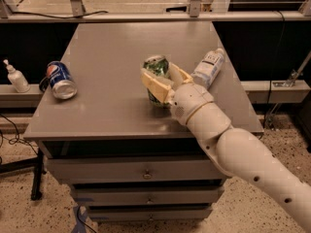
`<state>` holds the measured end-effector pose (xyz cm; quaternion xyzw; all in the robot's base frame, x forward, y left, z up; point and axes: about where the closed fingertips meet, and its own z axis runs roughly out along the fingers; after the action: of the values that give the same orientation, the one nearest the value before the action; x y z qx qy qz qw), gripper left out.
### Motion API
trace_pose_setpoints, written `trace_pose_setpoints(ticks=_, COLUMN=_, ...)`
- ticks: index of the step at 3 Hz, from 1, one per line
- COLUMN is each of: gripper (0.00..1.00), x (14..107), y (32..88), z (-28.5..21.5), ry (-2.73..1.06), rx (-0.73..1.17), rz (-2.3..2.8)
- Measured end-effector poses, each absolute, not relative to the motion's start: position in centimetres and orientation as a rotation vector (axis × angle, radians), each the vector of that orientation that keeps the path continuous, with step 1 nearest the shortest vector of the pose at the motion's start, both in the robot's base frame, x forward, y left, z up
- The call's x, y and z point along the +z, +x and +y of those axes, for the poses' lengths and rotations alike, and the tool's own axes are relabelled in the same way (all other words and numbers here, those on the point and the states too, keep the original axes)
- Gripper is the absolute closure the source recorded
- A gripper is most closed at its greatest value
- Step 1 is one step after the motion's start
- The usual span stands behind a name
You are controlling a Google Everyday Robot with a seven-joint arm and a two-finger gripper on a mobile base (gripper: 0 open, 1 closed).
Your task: Place green can upright
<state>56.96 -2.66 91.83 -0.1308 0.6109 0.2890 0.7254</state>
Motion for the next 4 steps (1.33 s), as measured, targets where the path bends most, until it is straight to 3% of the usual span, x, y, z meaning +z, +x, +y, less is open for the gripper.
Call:
trace_pose_setpoints(ticks=1, gripper=1.0, x=89.57, y=56.31, z=-3.45, ry=-0.259, rx=0.634, rz=1.361)
trace_pose_setpoints(ticks=4, gripper=0.31, x=89.51, y=56.12, z=-3.8, ry=-0.248, rx=0.626, rz=1.366)
